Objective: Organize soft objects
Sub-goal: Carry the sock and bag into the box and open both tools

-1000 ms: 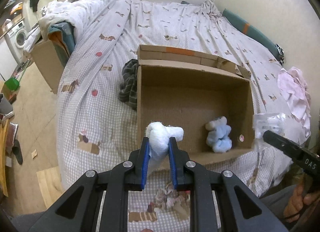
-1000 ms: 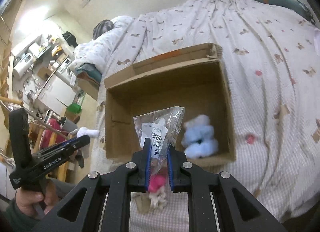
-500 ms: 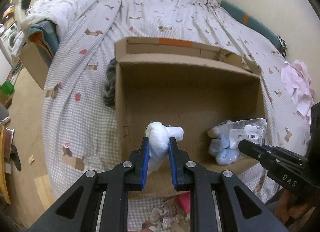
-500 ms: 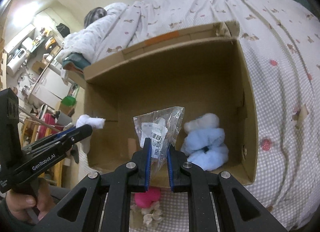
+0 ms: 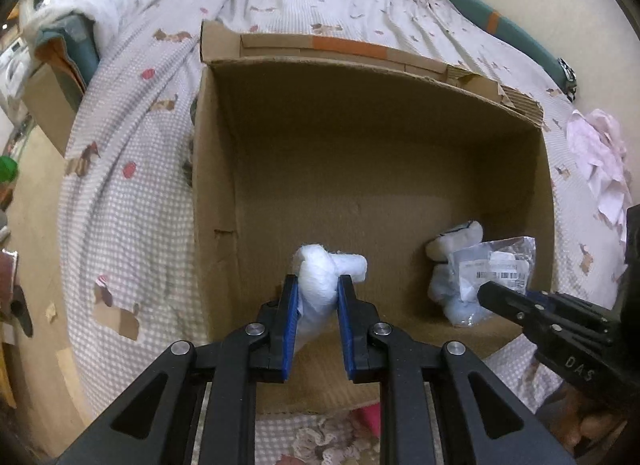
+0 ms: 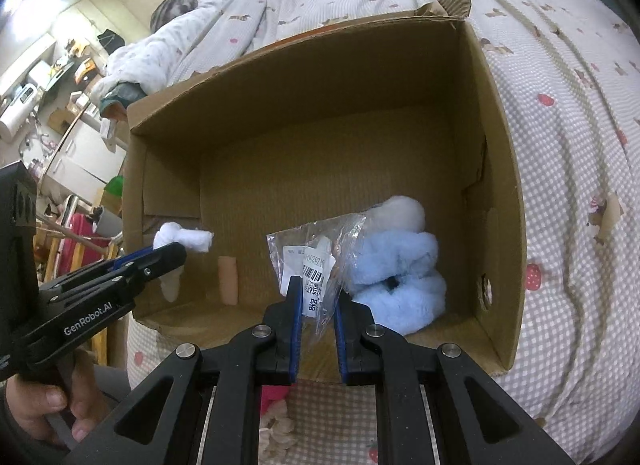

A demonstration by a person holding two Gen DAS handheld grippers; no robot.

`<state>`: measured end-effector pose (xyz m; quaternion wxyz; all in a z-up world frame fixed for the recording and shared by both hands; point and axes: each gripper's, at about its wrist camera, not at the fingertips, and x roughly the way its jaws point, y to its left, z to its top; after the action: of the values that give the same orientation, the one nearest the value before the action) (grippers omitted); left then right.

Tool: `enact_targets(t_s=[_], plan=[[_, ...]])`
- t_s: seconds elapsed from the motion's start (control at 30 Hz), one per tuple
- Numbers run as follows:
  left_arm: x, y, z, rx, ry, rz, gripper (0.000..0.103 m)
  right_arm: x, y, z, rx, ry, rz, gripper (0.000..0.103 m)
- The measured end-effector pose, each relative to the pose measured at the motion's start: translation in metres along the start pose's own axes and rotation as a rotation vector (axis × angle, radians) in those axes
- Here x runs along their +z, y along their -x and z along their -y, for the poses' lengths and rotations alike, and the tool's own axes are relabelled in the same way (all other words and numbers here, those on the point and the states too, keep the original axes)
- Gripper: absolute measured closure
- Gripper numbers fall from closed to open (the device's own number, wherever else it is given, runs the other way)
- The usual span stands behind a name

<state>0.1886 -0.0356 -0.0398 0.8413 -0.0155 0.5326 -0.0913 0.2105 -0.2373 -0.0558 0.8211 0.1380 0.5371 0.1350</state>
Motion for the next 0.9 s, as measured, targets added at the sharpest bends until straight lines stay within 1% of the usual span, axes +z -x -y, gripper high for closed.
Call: enact_targets(t_s=[0.13,0.27,0.4,0.57,0.6,0.67,0.7,0.73,0.87,0.9], plan=[[-0.002,0.001,0.003,0.015,-0.015,0.015,0.086,0.004,0.001,0.000,-0.001,-0.012,0.008,0.087],[-0.004,-0.003,0.003,0.005,-0.017,0.000,0.086,0.002,0.001,0.001,-0.005,-0.016,0.005,0.087],[-0.005,-0.002,0.005,0.001,-0.034,0.005,0.086,0.002,-0.002,-0.003,-0.003,0.001,-0.002,0.087],[-0.005,-0.002,0.009,0.003,-0.045,0.002,0.082,0.003,-0.001,-0.002,0.009,-0.006,0.000,0.087],[-0.005,-0.002,0.009,0.005,-0.048,0.003,0.080,0.004,-0.001,-0.001,0.012,-0.011,0.003,0.087],[-0.005,-0.002,0.010,0.007,-0.051,0.006,0.071,0.004,0.000,0.000,0.017,-0.015,0.007,0.087],[-0.004,-0.001,0.010,0.006,-0.050,0.009,0.061,0.004,0.001,0.001,0.019,-0.016,0.010,0.087],[-0.004,0.000,0.010,0.003,-0.049,0.012,0.054,0.003,0.001,0.001,0.021,-0.018,0.011,0.087],[-0.002,0.007,0.012,-0.013,-0.049,0.030,0.053,0.002,0.004,0.006,0.029,-0.029,0.020,0.087],[-0.001,0.008,0.012,-0.014,-0.049,0.033,0.048,0.002,0.005,0.006,0.033,-0.032,0.023,0.087]])
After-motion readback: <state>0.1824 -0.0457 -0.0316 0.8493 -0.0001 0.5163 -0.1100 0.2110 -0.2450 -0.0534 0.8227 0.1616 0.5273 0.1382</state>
